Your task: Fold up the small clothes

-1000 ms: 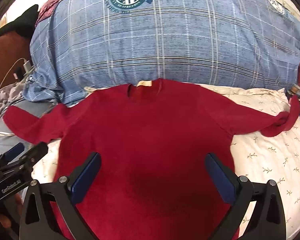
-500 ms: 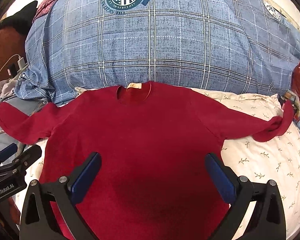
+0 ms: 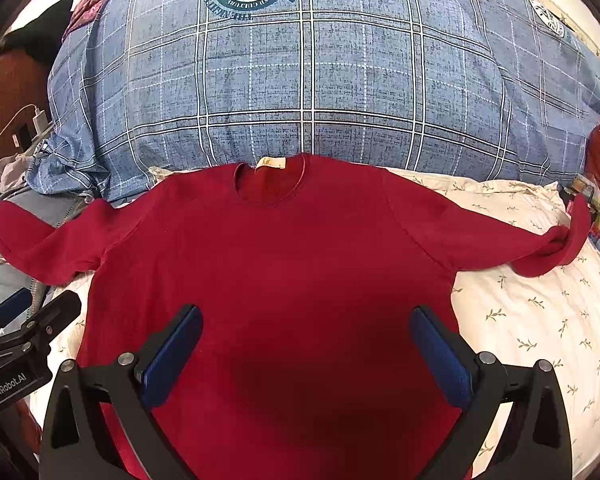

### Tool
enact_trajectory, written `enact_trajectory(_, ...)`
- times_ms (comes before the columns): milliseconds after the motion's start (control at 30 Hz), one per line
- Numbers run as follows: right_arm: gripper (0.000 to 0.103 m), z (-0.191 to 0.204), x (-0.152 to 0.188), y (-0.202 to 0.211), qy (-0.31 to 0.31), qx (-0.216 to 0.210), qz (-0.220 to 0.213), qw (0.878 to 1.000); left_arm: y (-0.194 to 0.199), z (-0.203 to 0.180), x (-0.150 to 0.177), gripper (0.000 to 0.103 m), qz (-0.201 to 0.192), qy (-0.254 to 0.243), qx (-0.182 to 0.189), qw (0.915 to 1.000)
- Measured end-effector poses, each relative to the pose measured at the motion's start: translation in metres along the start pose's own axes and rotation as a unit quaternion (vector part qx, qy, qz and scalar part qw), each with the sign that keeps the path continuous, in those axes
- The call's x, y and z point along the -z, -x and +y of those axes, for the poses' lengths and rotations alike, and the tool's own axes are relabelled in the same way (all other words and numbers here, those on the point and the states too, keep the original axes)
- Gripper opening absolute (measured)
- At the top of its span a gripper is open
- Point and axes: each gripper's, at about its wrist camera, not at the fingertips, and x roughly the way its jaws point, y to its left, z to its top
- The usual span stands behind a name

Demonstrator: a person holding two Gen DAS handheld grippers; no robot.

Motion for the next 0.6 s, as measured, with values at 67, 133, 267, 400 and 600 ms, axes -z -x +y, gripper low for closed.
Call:
enact_trajectory(67,0.103,0.001,0.001,0.0,0.001,0.001,0.002,1.0,0.001,0.001,0.001,0.103,0.001,-0.001,0.001,1.0)
enact_trajectory(133,0.103,0.002,0.001,0.0,0.004,0.004,0.002,1.0,0.003,0.002,0.002,0.103,-0.002,-0.004,0.0,1.0)
enact_trajectory(267,0.103,0.004,0.003,0.003,0.01,0.014,0.003,1.0,0.006,0.003,0.002,0.103,-0.007,-0.005,0.002,1.0)
enact_trajectory(400,0.103,0.005,0.002,0.003,0.014,0.024,0.0,1.0,0.008,0.003,0.001,0.103,-0.008,-0.006,0.004,0.9999)
enact_trajectory(600,0.103,0.008,-0.002,-0.007,0.025,0.035,-0.004,0.999,0.0,0.005,0.001,0.103,-0.001,-0.002,-0.003,1.0)
